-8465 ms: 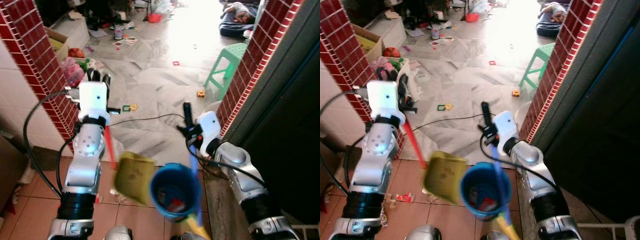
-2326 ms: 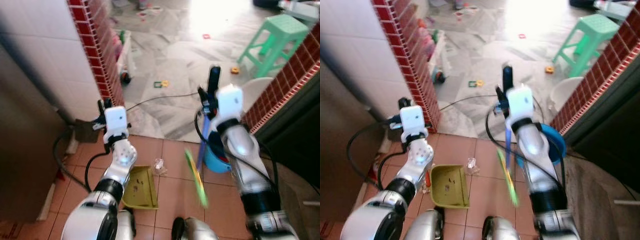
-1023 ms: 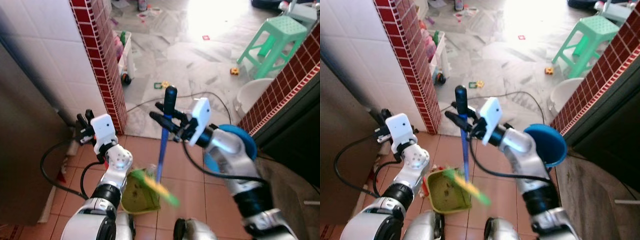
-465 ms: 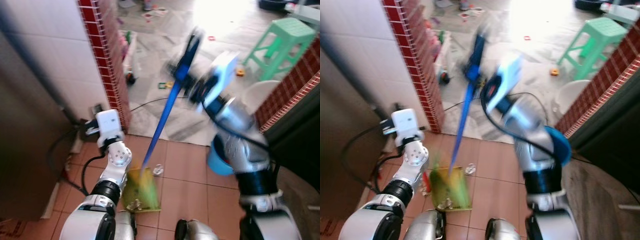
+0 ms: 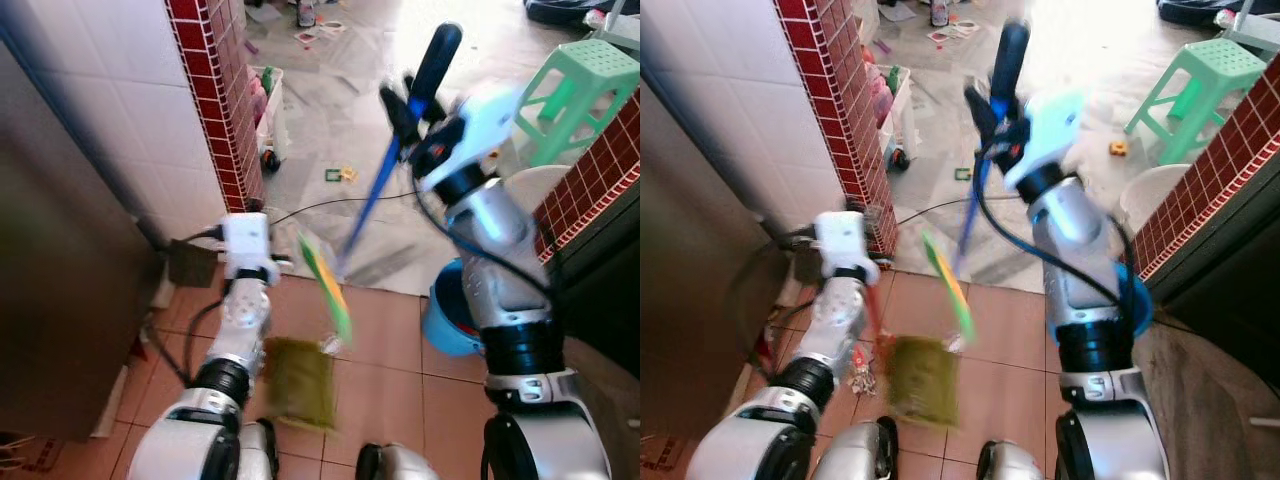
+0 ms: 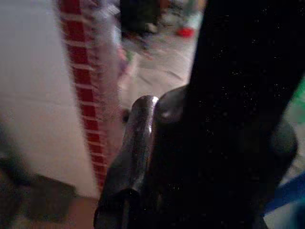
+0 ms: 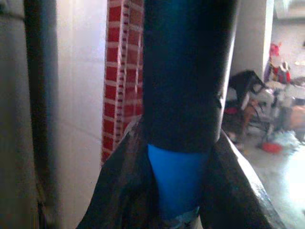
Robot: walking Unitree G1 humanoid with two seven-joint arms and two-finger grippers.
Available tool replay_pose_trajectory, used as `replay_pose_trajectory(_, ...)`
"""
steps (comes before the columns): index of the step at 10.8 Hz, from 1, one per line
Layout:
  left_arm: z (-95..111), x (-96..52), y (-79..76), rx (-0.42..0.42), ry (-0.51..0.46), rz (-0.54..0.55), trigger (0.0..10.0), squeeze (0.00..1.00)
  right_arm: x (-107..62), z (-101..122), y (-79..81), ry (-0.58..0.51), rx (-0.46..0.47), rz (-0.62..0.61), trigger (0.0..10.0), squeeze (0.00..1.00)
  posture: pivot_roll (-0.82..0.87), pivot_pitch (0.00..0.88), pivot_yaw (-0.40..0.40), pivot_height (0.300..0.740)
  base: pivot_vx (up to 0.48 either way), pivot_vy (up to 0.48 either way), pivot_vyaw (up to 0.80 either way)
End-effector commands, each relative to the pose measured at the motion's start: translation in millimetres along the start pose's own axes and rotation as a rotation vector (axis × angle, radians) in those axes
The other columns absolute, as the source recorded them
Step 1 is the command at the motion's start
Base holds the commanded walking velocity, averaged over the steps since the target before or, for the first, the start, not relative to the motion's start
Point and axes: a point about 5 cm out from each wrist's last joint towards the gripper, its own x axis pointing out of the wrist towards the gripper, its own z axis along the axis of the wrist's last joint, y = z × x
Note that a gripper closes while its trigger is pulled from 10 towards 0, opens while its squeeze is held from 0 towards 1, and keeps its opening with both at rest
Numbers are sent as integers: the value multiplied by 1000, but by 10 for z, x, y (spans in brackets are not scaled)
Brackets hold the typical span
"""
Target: Sweep floor
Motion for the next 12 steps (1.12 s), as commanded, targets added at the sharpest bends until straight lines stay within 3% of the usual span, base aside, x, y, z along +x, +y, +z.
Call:
replay_pose_trajectory(1,-188,-82,-62,-27,104,-43,10000,0,-16,7,16,-16,-43,-3,10000,0,-59,99,10,740,0,0,0)
replay_pose_trajectory(3,-194,-80,-47,-41,118,-67,10000,0,-210,-362,290,99,-64,124,10000,0,-51,97,12,740,0,0,0)
replay_pose_trajectory(4,-192,-75,-40,-42,122,-73,10000,0,-243,-399,323,100,-95,146,10000,0,-46,95,13,740,0,0,0)
replay_pose_trajectory(7,-178,-61,54,-2,121,-28,10000,0,-276,-373,240,67,-219,119,10000,0,-52,86,11,740,0,0,0)
replay_pose_trajectory(10,-195,-70,63,2,130,-26,10000,0,-211,-318,155,44,-122,-2,10000,0,-52,84,12,740,0,0,0)
replay_pose_trajectory(12,-197,-65,58,43,131,10,10000,0,-187,-249,38,32,-284,-12,10000,0,-62,66,0,740,0,0,0)
